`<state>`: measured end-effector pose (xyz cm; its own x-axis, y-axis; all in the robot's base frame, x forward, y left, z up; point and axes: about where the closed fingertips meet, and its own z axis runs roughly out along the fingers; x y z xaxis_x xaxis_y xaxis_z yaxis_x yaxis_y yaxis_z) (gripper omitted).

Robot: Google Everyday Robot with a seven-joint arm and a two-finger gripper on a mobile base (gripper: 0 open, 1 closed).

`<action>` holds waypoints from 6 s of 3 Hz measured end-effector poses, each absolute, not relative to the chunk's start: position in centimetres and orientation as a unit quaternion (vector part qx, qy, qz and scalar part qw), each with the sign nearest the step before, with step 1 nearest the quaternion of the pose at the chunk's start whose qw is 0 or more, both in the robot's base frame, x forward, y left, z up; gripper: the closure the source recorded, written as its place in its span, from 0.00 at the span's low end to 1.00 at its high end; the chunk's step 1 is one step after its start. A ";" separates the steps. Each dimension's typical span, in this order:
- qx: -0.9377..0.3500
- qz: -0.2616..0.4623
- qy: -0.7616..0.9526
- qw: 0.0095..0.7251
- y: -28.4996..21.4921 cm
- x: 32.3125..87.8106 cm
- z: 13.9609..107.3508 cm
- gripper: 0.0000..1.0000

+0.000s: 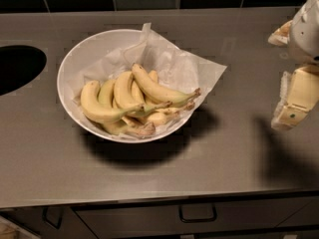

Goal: Pick banana from white bowl

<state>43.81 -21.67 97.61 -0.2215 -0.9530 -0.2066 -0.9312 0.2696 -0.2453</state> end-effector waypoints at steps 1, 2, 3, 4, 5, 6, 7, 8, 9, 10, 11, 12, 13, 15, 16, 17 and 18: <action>-0.615 -0.033 0.772 0.159 -20.7 43.8 97.6 0.00; -0.668 -0.027 0.727 0.158 -16.0 43.7 97.4 0.00; -0.737 -0.003 0.657 0.158 -9.6 43.2 96.8 0.00; -0.739 -0.004 0.654 0.161 -9.3 43.2 97.0 0.00; -0.761 0.000 0.627 0.168 -5.7 44.6 97.7 0.00; -0.779 0.011 0.602 0.174 -0.7 46.6 97.9 0.00; -0.774 0.036 0.606 0.178 2.5 48.3 96.7 0.00; -0.774 0.036 0.606 0.179 2.5 48.3 96.7 0.00; -0.777 0.047 0.600 0.182 3.9 48.1 96.1 0.07; -0.780 0.060 0.597 0.179 5.0 48.3 94.7 0.23; -0.787 0.069 0.589 0.169 6.2 48.0 93.6 0.25; -0.791 0.074 0.585 0.163 7.1 47.5 93.0 0.32; -0.795 0.076 0.579 0.162 8.0 46.1 93.7 0.30; -0.788 0.049 0.594 0.154 8.8 44.6 94.6 0.33; -0.777 0.037 0.609 0.154 8.2 45.0 94.1 0.33; -0.761 0.023 0.629 0.158 7.4 45.5 93.5 0.33; -0.750 0.016 0.641 0.161 6.8 45.9 92.8 0.34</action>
Offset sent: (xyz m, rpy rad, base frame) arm -0.0040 0.1103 -0.0114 -0.0287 0.0229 0.3404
